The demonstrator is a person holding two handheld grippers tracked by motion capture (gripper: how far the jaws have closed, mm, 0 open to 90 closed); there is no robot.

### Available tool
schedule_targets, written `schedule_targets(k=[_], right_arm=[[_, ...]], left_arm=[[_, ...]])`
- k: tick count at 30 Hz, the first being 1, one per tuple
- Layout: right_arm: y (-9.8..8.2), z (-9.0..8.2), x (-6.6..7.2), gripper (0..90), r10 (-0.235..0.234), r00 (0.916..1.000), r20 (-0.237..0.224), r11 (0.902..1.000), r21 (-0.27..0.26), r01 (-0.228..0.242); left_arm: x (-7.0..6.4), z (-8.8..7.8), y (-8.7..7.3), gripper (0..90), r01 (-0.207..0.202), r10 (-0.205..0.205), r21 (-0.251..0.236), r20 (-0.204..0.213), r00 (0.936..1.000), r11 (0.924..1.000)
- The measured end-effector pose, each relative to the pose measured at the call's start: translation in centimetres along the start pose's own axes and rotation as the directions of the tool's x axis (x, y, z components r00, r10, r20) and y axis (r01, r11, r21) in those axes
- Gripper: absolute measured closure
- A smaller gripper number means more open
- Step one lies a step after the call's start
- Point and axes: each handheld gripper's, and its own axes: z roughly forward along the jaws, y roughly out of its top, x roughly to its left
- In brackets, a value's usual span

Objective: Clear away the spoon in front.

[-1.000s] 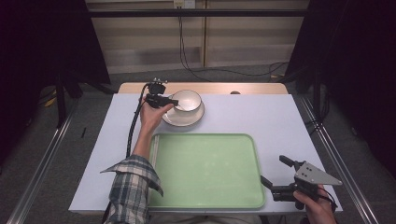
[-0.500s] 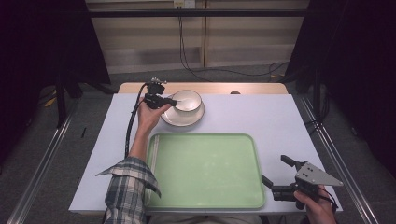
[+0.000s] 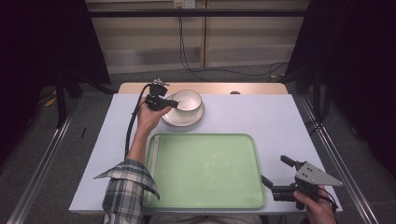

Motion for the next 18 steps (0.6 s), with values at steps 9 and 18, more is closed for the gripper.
schedule_targets(k=[9,18], right_arm=[[-0.01,-0.05,-0.01,1.8,0.004,1.0,0.002,1.0,0.003,-0.004],[-0.01,-0.07,0.02,1.8,0.008,0.9999,0.007,1.0,0.004,-0.008]], left_arm=[[-0.07,-0.09,-0.34,84.4,0.029,-0.029,-0.017,0.017,0.9994,0.9994],[-0.29,-0.78,-0.3,84.5,0.048,-0.047,-0.053,0.025,0.9986,0.9974]])
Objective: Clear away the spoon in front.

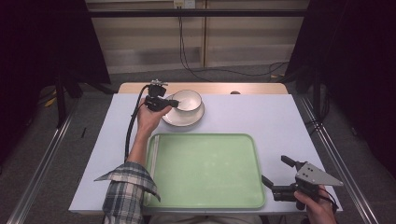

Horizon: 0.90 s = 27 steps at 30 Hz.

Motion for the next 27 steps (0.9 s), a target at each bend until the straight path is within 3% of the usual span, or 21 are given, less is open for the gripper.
schedule_targets(k=[2,3,8,9,13,19,27], right_arm=[[0.0,0.0,0.0,1.8,0.001,1.0,-0.005,1.0,0.0,-0.001],[0.0,-0.1,-0.1,1.8,0.0,1.0,-0.004,1.0,-0.003,0.0],[0.0,0.0,-0.1,1.8,0.0,1.0,-0.002,1.0,0.0,0.0],[0.0,0.0,-0.1,1.8,-0.001,1.0,-0.001,1.0,0.002,0.001],[0.0,-0.1,-0.1,1.8,0.001,1.0,-0.002,1.0,-0.002,-0.001],[0.0,0.0,0.0,1.8,0.003,1.0,-0.003,1.0,0.0,-0.003],[0.0,-0.1,0.0,0.3,0.0,1.0,0.009,0.9999,-0.012,0.001]], left_arm=[[-0.1,-0.1,0.0,84.5,0.017,-0.017,-0.018,-0.007,0.9998,0.9997],[0.0,-0.3,0.0,84.6,0.001,-0.001,-0.001,-0.009,1.0,1.0],[0.0,-0.8,0.3,84.6,-0.001,0.001,-0.022,-0.016,0.9999,0.9998],[-0.2,-0.8,0.3,84.6,0.015,-0.015,-0.032,-0.019,0.9997,0.9994],[-0.1,-1.5,0.4,84.6,0.0,-0.001,-0.037,-0.018,0.9998,0.9993],[-0.9,-2.4,0.7,84.6,-0.008,0.006,-0.072,-0.03,0.9995,0.9974],[-1.9,-4.0,0.3,84.6,-0.008,0.006,-0.118,-0.011,0.9999,0.993]])
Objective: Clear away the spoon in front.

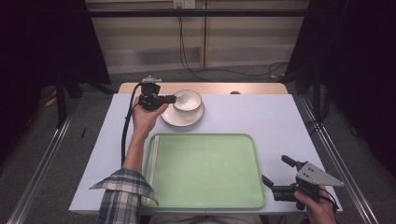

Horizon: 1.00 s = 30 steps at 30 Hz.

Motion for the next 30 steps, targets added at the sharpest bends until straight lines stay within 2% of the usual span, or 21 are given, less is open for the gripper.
schedule_targets(k=[4,13,18,21,22,26,29,30], right_arm=[[0.0,-0.1,0.1,0.0,0.005,0.9998,0.017,0.9996,-0.027,-0.004],[0.0,-0.1,0.2,0.0,0.009,0.9998,0.018,0.9993,-0.037,-0.008],[0.0,-0.1,0.2,0.0,0.008,0.9997,0.023,0.9993,-0.038,-0.007],[0.0,-0.1,0.2,0.0,0.008,0.9997,0.024,0.9992,-0.038,-0.008],[0.0,-0.1,0.2,0.0,0.008,0.9997,0.024,0.9992,-0.038,-0.008],[0.0,-0.1,0.2,0.0,0.007,0.9997,0.025,0.9993,-0.038,-0.006],[0.0,-0.1,0.2,0.0,0.006,0.9997,0.025,0.9993,-0.038,-0.005],[0.0,-0.1,0.2,0.0,0.006,0.9997,0.025,0.9992,-0.039,-0.005]], left_arm=[[-0.5,-0.8,-0.3,84.6,-0.006,0.006,-0.019,-0.006,1.0,0.9998],[-0.6,-2.4,-0.9,84.6,-0.002,0.001,-0.044,-0.025,0.9997,0.999],[-1.0,-3.1,-1.1,84.6,-0.031,0.03,-0.034,-0.04,0.9988,0.9989],[-1.2,-3.7,-1.3,84.6,0.004,-0.006,-0.077,-0.025,0.9997,0.997],[-1.3,-3.9,-1.4,84.6,0.014,-0.017,-0.082,-0.038,0.9991,0.9966],[-1.6,-4.5,-1.8,84.6,0.013,-0.02,-0.084,-0.08,0.9966,0.9964],[-1.7,-5.1,-2.1,84.6,0.016,-0.023,-0.104,-0.066,0.9975,0.9945],[-1.9,-5.3,-2.3,84.6,0.009,-0.017,-0.104,-0.075,0.9971,0.9945]])
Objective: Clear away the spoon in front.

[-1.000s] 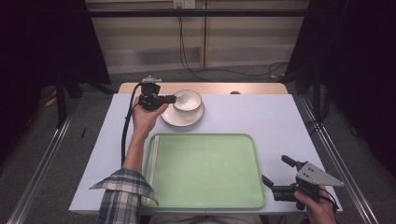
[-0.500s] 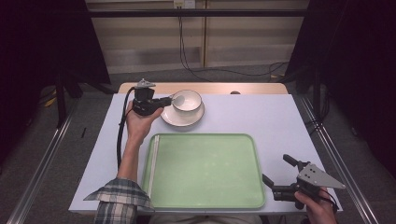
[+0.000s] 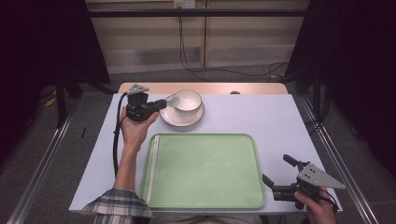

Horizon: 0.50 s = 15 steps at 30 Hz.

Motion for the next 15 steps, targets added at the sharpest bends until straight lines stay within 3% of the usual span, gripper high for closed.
schedule_targets(k=[2,4,8,11,13,15], right_arm=[[0.0,0.0,0.0,0.0,-0.005,1.0,-0.002,1.0,0.003,0.005],[0.0,0.0,0.0,0.0,-0.004,1.0,-0.002,1.0,0.004,0.004],[0.0,0.0,-0.1,0.0,-0.005,1.0,0.004,1.0,0.003,0.005],[0.0,0.0,0.0,0.0,-0.004,1.0,-0.005,1.0,0.001,0.004],[0.0,0.0,0.0,0.0,-0.005,1.0,-0.002,1.0,0.003,0.005],[0.0,0.0,-0.1,0.0,-0.006,1.0,0.002,1.0,0.004,0.006]], left_arm=[[-0.1,-0.5,-0.2,84.6,0.006,-0.006,-0.009,0.009,0.9999,0.9999],[-0.5,-1.1,-0.5,84.6,-0.032,0.032,0.002,-0.008,0.9994,0.9995],[-0.9,-1.8,-1.2,84.6,-0.037,0.037,0.006,-0.01,0.9993,0.9993],[-1.3,-2.3,-1.6,84.6,-0.006,0.006,-0.031,0.02,0.9998,0.9995],[-1.6,-2.7,-2.0,84.6,-0.008,0.009,-0.039,0.019,0.9998,0.9992],[-1.9,-3.0,-2.5,84.6,0.017,-0.016,-0.049,0.018,0.9997,0.9987]])
